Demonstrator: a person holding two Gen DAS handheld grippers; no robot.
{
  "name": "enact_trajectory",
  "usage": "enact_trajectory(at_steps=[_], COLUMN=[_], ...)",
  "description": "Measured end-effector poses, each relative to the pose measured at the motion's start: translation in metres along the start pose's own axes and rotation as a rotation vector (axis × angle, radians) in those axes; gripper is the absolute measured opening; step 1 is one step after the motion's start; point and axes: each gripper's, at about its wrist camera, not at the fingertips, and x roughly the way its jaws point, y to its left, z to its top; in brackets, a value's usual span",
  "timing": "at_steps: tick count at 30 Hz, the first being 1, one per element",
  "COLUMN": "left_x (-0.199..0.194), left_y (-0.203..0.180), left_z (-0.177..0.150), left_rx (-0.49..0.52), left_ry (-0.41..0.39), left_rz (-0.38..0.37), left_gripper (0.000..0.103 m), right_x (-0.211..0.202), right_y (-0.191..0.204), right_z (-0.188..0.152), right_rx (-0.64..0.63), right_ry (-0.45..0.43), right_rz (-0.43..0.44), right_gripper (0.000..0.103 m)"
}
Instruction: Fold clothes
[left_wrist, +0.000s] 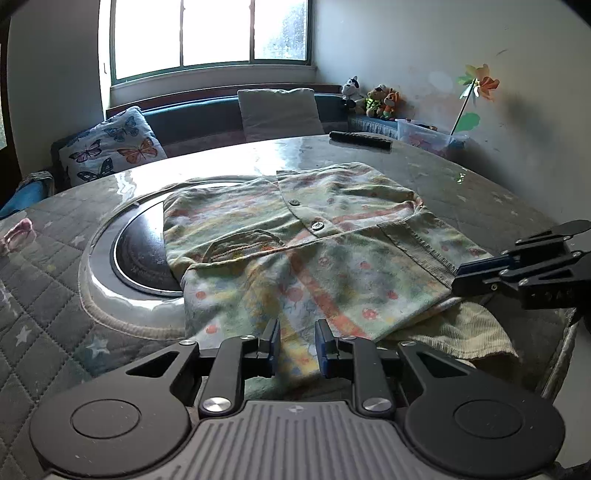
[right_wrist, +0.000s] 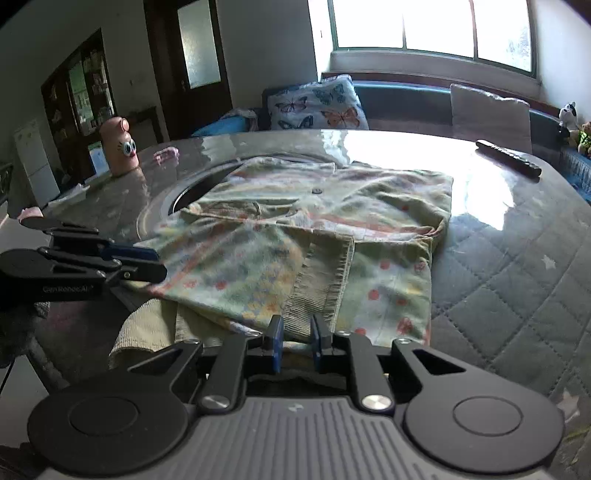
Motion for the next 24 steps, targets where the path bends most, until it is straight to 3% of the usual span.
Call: enact_trajectory(at_steps=[8, 13, 24], left_x=[-0.023, -0.036, -0.029], left_y=[-0.004, -0.021, -0.054], left_z=[-0.012, -0.027, -0.036], left_rx=[0.081, 0.217, 0.357], left_ry=[-0.008, -0.016, -0.049], left_rz=[-0.023, -0.035, -0.119], left_gripper=[0.023, 0.031, 0.035], right_x=[-0.019, -0.031, -0.032], right_y=[-0.025, -0.034, -0.038], right_z=[-0.012, -0.017, -0.017], right_rx=[0.066, 0.073, 0.074], right_ry=[-0.014, -0.023, -0.012], right_rz=[-0.1, -0.128, -0.139], right_gripper=[0.015, 0.015, 0.018])
